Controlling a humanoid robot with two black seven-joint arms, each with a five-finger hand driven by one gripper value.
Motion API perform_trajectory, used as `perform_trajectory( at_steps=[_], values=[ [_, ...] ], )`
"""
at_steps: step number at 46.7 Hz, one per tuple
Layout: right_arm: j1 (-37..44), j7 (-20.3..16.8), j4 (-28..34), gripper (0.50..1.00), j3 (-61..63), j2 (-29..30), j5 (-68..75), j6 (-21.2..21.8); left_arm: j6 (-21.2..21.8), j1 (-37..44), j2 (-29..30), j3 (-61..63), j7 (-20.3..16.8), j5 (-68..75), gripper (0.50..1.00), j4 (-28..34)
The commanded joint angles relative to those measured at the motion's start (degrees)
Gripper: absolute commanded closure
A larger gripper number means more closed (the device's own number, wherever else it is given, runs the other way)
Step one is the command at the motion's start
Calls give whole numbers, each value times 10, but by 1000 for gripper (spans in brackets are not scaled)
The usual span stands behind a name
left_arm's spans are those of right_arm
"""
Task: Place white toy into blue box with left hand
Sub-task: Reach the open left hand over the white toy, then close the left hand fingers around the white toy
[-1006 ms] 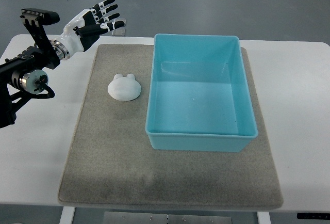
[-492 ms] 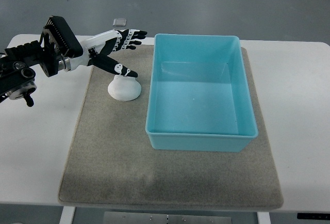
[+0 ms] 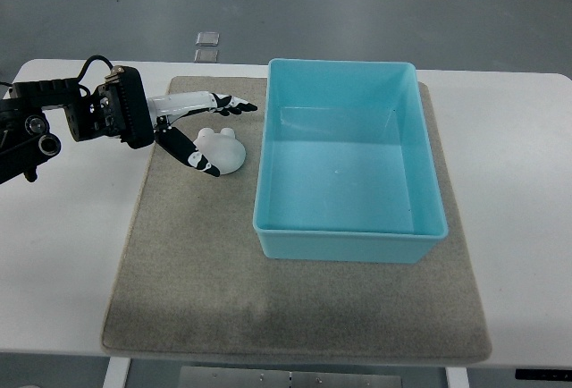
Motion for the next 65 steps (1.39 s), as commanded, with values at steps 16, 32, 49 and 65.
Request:
perform_trajectory(
  at_steps=[16, 32, 49, 65],
  values=[
    [0, 0, 0, 564, 0, 0, 0, 0, 6, -10, -4, -5, 0, 132, 519, 2],
    [0, 0, 0, 564, 0, 0, 0, 0, 46, -1, -27, 4, 1, 182, 523, 22],
    [0, 0, 0, 564, 0, 0, 0, 0, 88, 3, -41, 17, 2, 252, 615, 36],
    [0, 0, 0, 564, 0, 0, 0, 0, 120, 12, -41, 17, 0, 307, 656, 36]
  ],
)
